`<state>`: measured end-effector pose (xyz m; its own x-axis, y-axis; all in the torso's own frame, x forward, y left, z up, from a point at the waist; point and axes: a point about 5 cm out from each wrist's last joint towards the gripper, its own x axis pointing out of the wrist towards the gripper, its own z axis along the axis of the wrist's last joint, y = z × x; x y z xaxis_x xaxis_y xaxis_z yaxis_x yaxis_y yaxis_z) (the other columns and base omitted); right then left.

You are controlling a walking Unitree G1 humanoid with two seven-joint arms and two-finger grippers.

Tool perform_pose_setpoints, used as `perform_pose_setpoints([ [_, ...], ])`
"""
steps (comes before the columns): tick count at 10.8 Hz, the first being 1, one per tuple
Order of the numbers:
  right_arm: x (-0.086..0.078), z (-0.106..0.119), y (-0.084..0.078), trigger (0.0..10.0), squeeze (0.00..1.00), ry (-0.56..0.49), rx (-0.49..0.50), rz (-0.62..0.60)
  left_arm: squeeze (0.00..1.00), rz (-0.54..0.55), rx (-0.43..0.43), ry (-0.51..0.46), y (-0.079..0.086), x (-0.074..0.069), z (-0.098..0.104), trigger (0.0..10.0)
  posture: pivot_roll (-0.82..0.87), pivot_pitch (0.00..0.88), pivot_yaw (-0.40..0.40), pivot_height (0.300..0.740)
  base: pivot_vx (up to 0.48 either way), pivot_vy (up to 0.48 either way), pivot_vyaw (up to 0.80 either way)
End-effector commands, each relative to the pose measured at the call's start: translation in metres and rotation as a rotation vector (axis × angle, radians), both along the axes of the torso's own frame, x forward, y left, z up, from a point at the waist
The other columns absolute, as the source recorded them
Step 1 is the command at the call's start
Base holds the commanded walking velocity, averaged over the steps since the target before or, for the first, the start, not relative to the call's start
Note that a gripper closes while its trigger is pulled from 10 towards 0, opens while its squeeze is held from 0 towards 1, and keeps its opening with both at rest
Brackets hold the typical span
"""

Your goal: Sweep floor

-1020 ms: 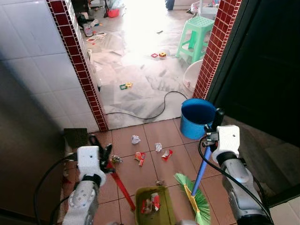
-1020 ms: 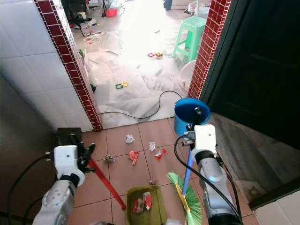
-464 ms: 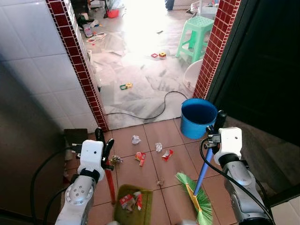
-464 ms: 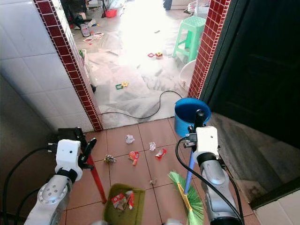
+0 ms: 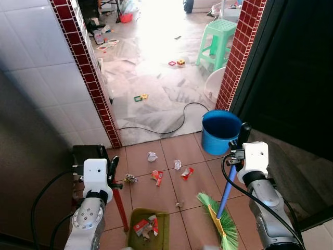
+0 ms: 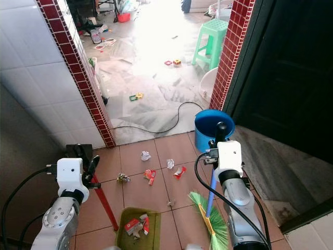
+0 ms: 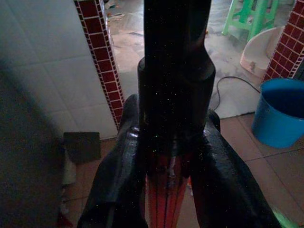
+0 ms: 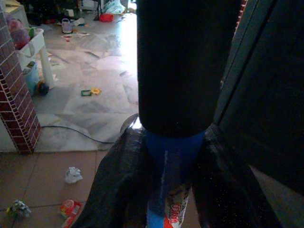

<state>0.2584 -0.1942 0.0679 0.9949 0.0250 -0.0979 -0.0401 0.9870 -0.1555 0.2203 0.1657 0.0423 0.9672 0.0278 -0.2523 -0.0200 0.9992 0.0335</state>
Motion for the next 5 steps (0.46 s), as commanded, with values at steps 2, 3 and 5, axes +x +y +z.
perform_pose_setpoints([
  [2, 0.0008, -0.0015, -0.0015, 10.0, 0.0, 0.019, -0.007, 0.004, 0.0, -0.011, 0.042, 0.086, 0.0041, -0.0078, -0.0138, 10.0, -0.16, 0.0, 0.055, 0.74, 0.0, 0.0, 0.0],
  [3, 0.0002, -0.0018, -0.0029, 10.0, 0.0, 0.02, -0.01, 0.003, 0.0, -0.031, 0.05, 0.087, 0.0054, -0.0081, -0.0133, 10.0, -0.16, 0.0, 0.055, 0.74, 0.0, 0.0, 0.0],
  [5, -0.0045, -0.0029, -0.0065, 10.0, 0.0, 0.029, -0.023, 0.011, 0.0, -0.059, 0.076, 0.074, 0.002, -0.0088, -0.0075, 10.0, -0.16, 0.0, 0.057, 0.74, 0.0, 0.0, 0.0],
])
